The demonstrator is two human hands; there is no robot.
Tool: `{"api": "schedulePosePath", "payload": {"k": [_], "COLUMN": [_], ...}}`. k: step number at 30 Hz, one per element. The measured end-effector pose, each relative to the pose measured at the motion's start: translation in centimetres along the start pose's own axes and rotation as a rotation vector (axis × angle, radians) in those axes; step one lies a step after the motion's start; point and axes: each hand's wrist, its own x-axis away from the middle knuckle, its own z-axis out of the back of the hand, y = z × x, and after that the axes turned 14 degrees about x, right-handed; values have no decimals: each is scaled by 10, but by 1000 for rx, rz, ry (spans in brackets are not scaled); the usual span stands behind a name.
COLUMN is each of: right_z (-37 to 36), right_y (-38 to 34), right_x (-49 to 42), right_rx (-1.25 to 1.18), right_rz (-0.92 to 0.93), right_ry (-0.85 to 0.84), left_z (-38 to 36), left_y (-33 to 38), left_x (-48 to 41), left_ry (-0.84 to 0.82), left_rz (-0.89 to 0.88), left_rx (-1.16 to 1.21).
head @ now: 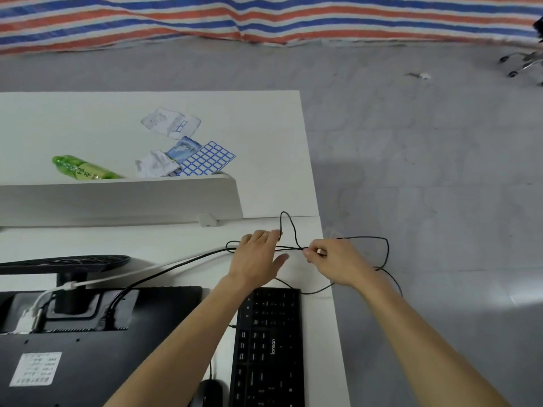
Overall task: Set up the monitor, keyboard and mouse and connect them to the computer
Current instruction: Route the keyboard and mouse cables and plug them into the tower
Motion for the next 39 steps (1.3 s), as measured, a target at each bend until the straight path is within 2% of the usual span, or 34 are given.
{"api": "schedulePosePath", "payload": {"k": [5,7,9,11,13,15,19,24,27,30,32,36,39], "right_z": [34,43,43,42,40,35,25,14,11,24,35,40,33], "right_y": [7,3,-6,-18,-28,-31,-8,26,18,-2,-12,-26,-37], "right_x": [2,5,3,-2,-5,-6,-3,6,3,-2,-4,-4,-4], "right_rx": [135,159,182,191,182,139,25,93,-20,-53,-40,117,155], "right_rz": [-82,-70,-45,-27,-10,12,-9,-75,-107,-110,-100,-85,-18], "right_ry": [-13,-111,-172,-80,51,77,22,5,184,445,511,344,312], "left_z": [5,11,16,18,19,18,19,11,10,12,14,12,18], "left_y": [-1,-1,4,12,19,12,-38,-62,-50,-26,-21,-47,-54], "left_x": [1,-1,-5,-7,-4,2,16,32,24,10,6,6,2], "left_ry": [62,111,69,-19,-74,-32,24,37,31,109,193,18,-13], "left_rz": [215,157,18,-124,-134,-67,102,348,426,445,503,605,610], "left_rx": [272,266,190,100,63,98,107,175,287,672,805,471,504]}}
